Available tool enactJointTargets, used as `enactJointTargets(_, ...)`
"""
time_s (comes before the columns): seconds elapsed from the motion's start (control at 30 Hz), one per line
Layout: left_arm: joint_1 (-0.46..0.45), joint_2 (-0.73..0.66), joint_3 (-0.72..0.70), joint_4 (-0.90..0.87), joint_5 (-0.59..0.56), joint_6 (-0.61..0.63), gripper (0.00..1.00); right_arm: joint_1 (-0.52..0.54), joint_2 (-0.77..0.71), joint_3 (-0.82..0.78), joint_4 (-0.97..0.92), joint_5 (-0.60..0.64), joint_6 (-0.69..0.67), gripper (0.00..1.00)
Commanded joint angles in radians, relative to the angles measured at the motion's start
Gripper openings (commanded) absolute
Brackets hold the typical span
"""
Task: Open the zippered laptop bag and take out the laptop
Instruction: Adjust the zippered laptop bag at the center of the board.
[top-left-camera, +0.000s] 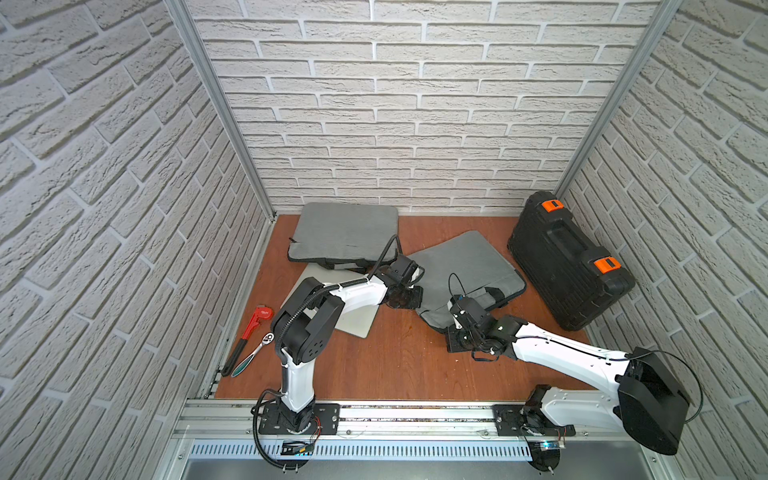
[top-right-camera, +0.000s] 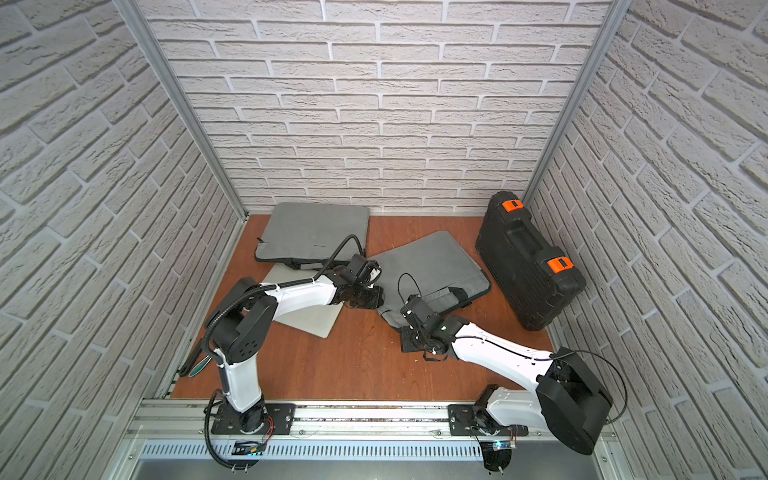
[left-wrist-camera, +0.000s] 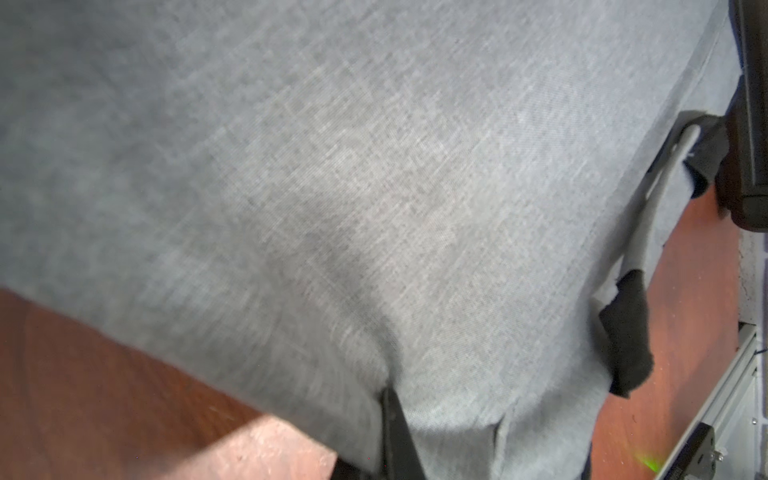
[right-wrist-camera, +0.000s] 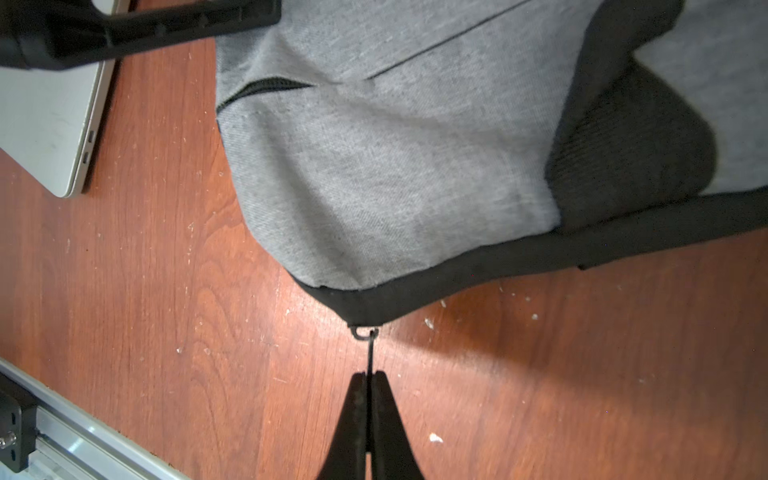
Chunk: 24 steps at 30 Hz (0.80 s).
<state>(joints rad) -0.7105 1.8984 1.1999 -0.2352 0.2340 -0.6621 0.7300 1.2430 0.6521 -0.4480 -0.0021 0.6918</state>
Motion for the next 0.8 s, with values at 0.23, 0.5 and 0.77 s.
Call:
enactJointTargets(0.23,0.069,0.026,0.006,0.009,-0.140,0.003,0.23,0.008,0.037,-0.045,-0.027,-0.055,0.047,0.06)
enactJointTargets(0.5,0.059,-0.065,-0.083,0.037,-0.134,-0.074,0.58,0.014,0.068,-0.029,-0.001,-0.054,0.061,0.06)
enactJointTargets(0.77,-0.077,-0.159,-0.184,0.119,-0.152,-0.213,0.61,0.017,0.067,-0.044,0.041,-0.067,0.069,0.06)
